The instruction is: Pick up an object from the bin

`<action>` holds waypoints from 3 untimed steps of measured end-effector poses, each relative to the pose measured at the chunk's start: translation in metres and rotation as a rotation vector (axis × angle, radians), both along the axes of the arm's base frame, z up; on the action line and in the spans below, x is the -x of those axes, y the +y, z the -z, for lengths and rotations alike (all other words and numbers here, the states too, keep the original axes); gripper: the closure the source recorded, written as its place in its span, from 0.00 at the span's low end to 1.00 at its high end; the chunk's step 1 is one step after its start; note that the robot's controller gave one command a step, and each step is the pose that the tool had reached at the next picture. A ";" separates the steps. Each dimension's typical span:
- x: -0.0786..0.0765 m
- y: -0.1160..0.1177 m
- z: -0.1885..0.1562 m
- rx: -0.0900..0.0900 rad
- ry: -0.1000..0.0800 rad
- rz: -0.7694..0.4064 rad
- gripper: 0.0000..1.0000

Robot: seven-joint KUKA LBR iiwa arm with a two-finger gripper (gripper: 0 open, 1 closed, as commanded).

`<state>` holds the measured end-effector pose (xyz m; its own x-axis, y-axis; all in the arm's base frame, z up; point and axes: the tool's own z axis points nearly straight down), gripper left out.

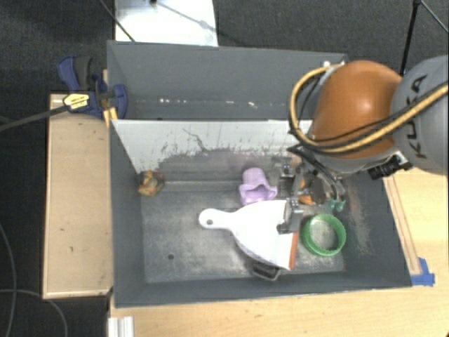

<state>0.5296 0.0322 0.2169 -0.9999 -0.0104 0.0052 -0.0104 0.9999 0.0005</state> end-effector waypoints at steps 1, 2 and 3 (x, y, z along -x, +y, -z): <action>-0.001 0.000 -0.005 0.000 -0.008 0.001 0.00; 0.017 0.037 0.059 -0.001 -0.013 -0.013 0.00; 0.023 0.120 0.070 -0.001 -0.007 -0.027 0.00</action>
Offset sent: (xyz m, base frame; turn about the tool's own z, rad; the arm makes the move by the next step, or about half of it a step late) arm -0.0444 0.0862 -0.1469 -0.0461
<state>0.5070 0.1523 0.1472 -0.9993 -0.0372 -0.0023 -0.0372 0.9993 0.0016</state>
